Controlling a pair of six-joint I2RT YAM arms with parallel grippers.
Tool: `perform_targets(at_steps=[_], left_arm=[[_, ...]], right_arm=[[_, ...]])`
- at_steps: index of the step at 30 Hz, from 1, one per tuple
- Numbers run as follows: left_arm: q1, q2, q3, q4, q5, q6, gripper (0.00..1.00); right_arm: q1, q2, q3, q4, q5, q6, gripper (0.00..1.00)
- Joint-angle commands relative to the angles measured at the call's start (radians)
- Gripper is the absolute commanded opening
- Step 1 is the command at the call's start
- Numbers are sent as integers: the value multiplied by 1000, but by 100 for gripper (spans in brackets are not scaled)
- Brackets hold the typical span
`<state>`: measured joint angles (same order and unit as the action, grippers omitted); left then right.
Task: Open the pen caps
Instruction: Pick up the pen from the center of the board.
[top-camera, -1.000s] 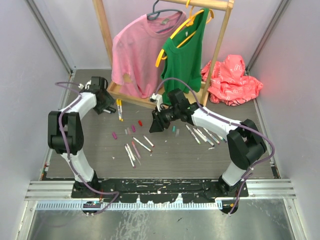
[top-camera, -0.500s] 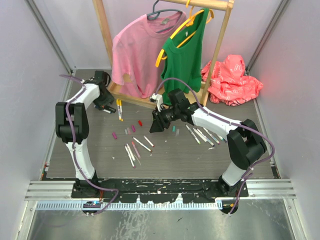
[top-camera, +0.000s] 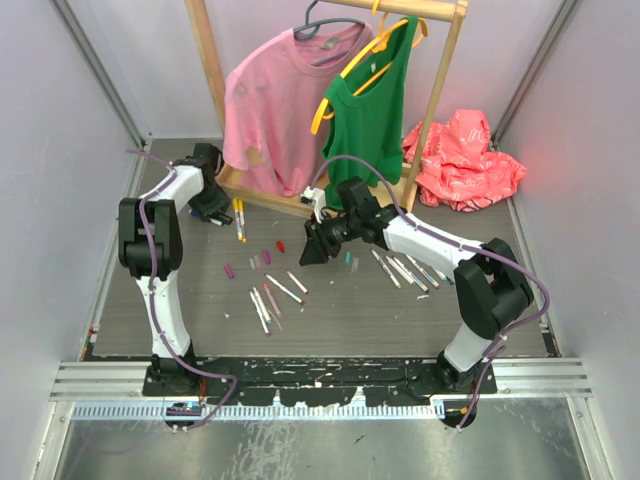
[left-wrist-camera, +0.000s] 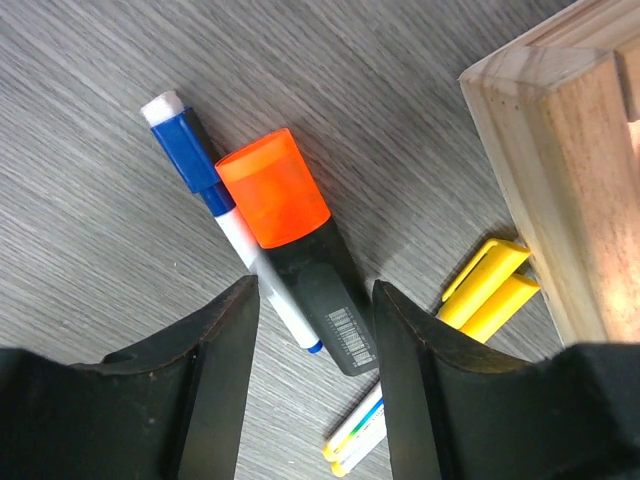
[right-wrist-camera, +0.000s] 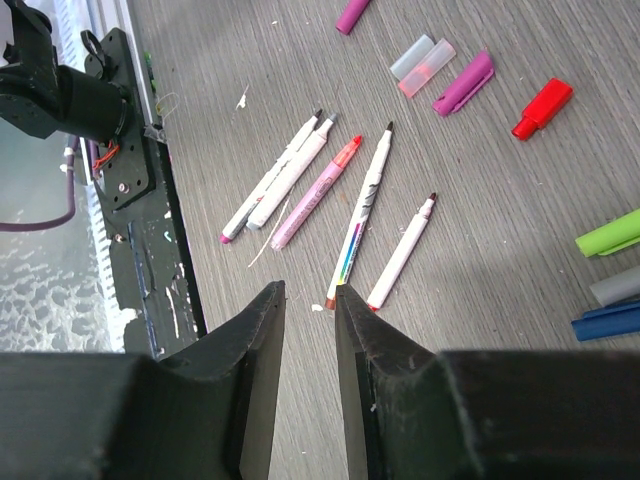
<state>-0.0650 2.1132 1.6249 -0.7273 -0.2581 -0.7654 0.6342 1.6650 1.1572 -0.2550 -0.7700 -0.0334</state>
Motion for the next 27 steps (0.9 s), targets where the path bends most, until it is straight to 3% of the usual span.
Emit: perform_targets(at_steps=[1,5,11,27], left_arm=[[5,5,50,-9,0,11,49],[5,-4,48,-18,13,14,49],[6,-57,22,-5,44,17,56],[5,-36,32,13,52,3,46]], right_arm=[[-4,-9,45,18,-22,-13,32],[-5,-10,44,19,-22,-13,32],[-5,-10,45,19,-23,-13,32],[-7,-16,44,18,-26,-13,32]])
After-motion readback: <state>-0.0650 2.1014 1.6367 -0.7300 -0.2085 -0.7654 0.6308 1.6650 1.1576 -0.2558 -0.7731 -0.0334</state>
